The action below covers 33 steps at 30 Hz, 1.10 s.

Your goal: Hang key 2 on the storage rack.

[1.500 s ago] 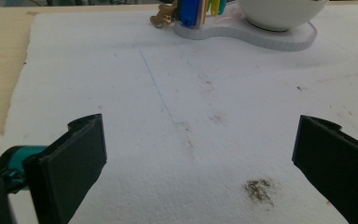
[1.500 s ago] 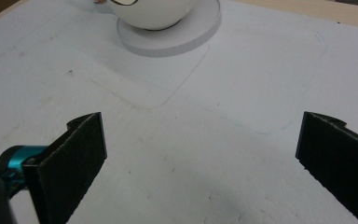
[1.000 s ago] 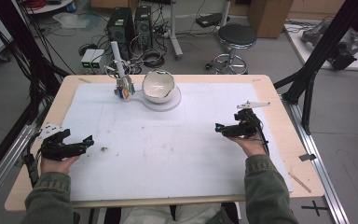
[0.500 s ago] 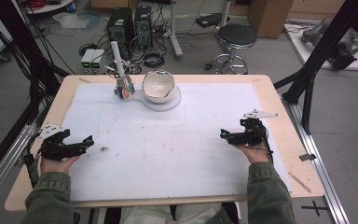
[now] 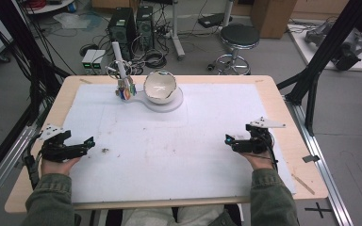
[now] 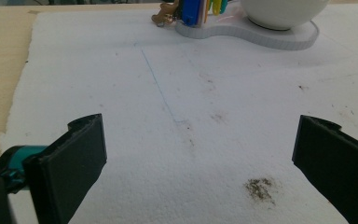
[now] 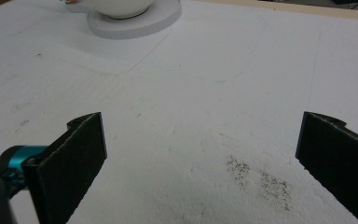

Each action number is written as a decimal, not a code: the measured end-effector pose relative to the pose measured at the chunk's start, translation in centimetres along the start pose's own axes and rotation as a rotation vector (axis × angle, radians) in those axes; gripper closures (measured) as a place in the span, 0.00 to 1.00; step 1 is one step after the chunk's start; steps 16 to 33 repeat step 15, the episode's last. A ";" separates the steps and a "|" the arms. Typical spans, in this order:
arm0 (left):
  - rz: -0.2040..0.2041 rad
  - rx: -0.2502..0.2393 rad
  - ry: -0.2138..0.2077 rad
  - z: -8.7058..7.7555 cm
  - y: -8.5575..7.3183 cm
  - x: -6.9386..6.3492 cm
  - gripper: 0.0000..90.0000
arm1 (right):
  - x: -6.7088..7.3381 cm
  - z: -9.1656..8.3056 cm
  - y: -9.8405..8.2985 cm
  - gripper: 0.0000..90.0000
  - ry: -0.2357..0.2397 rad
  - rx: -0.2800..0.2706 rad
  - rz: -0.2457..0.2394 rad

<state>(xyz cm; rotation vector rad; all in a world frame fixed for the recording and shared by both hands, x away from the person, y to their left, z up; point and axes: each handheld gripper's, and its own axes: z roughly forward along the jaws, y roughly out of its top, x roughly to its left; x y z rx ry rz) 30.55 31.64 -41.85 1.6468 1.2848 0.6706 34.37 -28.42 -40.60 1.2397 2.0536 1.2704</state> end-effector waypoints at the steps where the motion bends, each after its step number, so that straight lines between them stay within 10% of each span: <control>1: -0.001 0.000 0.000 0.0 0.0 0.0 0.04 | 0.0 -0.1 -0.1 0.01 -0.001 -0.005 0.001; 33: 0.006 -0.002 -0.011 0.1 0.0 0.0 0.04 | -0.4 -0.8 -0.9 0.01 -0.030 -0.071 0.051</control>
